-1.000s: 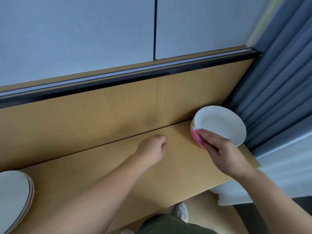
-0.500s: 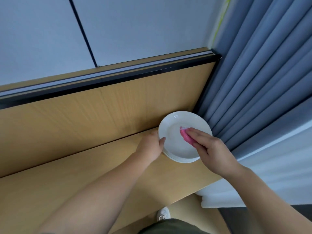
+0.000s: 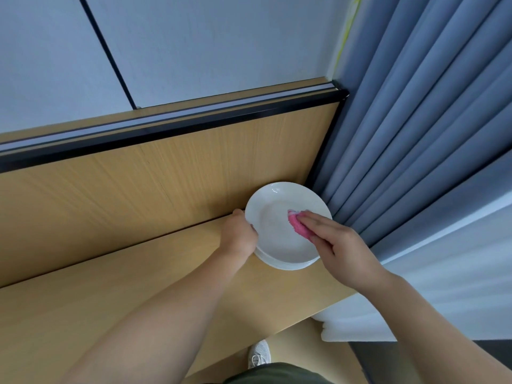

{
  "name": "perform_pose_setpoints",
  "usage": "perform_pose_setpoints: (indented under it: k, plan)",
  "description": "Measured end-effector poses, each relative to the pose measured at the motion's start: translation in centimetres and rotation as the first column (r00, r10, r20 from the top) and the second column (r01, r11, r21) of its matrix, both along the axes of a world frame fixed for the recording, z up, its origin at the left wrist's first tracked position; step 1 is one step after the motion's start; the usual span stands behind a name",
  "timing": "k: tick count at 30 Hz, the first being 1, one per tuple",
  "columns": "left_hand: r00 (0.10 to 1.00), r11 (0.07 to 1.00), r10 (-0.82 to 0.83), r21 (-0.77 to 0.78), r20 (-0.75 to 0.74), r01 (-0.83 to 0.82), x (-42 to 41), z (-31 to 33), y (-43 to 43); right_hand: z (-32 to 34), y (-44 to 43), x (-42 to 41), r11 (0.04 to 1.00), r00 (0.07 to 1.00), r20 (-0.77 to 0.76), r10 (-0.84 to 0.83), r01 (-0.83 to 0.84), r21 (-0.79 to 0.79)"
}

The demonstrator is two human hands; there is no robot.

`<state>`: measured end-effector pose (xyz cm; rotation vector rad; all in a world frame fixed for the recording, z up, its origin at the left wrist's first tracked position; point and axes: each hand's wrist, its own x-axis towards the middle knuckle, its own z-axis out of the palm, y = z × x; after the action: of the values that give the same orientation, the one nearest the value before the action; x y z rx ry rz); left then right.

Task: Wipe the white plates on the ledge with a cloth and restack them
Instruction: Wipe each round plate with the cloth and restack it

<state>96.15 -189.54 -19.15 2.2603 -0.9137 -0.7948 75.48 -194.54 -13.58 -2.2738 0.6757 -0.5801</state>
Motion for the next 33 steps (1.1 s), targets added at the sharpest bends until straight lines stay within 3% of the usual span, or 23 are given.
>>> perform_pose_setpoints:
  k: [4,8,14,27,33]
  plan:
    - [1.000,0.999,0.007,0.039,-0.025,-0.006,0.1,1.3,-0.8,0.7,-0.3,0.1,1.000,1.000,0.014,-0.009,0.010,-0.024]
    - [0.986,0.997,0.068,-0.026,-0.155,-0.073,0.7,1.8,-0.6,1.6,-0.4,0.3,0.999,0.999,0.040,-0.021,0.023,-0.047]
    - [0.979,0.989,0.091,-0.096,-0.181,-0.110,2.9,1.8,2.3,2.8,0.2,1.8,0.997,0.999,0.051,-0.001,0.005,-0.077]
    - [0.927,0.935,0.307,-0.112,-0.214,-0.336,11.6,-0.3,17.5,1.8,8.1,12.4,0.983,0.981,0.092,0.173,-0.165,-0.083]
    - [0.874,0.891,0.438,-0.027,-0.210,-0.453,13.8,-2.6,24.2,-0.1,12.8,16.8,0.972,0.972,0.030,0.233,-0.232,-0.036]
